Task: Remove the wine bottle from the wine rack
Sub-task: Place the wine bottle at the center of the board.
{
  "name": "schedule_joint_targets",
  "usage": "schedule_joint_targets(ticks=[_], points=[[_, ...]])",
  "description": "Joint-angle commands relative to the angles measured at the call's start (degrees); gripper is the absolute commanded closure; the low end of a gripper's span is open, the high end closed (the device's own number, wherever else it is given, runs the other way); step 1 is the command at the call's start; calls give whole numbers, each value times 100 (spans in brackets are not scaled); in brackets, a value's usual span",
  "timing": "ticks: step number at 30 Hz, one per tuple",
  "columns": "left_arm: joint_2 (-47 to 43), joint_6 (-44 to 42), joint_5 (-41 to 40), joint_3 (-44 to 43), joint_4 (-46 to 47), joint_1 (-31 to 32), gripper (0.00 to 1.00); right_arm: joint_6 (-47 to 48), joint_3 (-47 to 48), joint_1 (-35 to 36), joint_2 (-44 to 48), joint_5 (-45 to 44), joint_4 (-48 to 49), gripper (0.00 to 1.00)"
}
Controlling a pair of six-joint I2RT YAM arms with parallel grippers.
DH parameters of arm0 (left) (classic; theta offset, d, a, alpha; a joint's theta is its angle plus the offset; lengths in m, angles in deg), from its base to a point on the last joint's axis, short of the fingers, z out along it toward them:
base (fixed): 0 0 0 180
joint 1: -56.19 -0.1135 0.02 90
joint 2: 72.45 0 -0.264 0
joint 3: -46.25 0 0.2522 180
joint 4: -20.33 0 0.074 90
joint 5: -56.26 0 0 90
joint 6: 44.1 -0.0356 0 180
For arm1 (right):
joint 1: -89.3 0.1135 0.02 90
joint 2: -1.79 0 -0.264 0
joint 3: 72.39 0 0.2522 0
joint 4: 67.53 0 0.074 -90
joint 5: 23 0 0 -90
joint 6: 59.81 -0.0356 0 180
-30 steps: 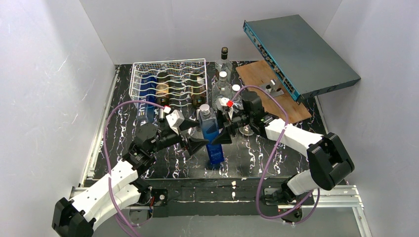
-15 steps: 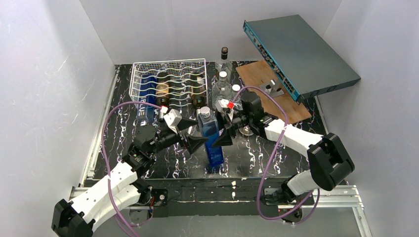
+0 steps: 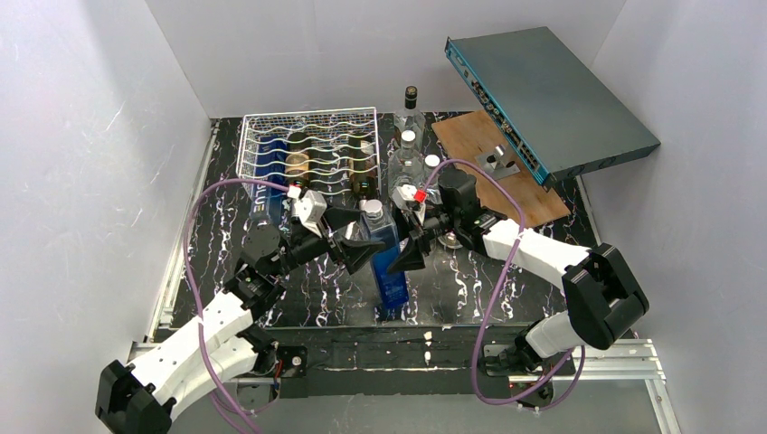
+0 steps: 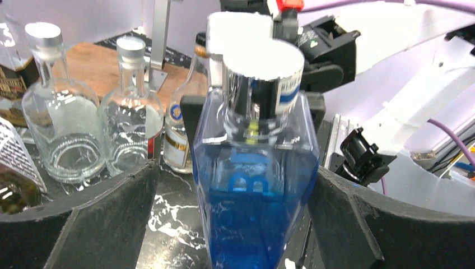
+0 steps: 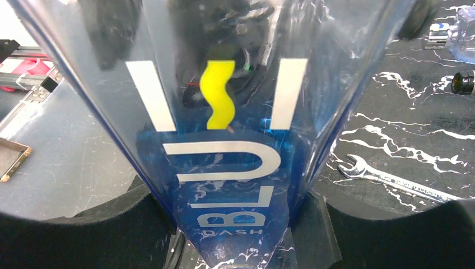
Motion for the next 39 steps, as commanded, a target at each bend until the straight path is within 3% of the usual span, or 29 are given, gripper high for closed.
schedule_joint_targets(ticks=[1,12,22,24,25,27,29,35,39], points=[[147,43,95,-376,301,52,3,22,60,72,320,411,612,94],[349,89,220,-398,347,191,8,79,49,76,280,362,560,93],[713,249,467,-505,472,379,23,95,23,75,260,341,547,92],[740,258,543,-530,509,381,33,97,15,75,263,341,548,92],[762,258,626,-551,517,381,42,97,14,75,263,335,550,92],[809,308,707,-592,527,378,77,105,1,76,254,341,551,90],[818,336,716,-603,523,381,98,106,-11,76,254,316,545,85],[558,299,559,-568,523,377,100,106,-46,75,271,185,508,49],[384,273,621,-593,501,378,100,86,-89,75,271,91,502,9]])
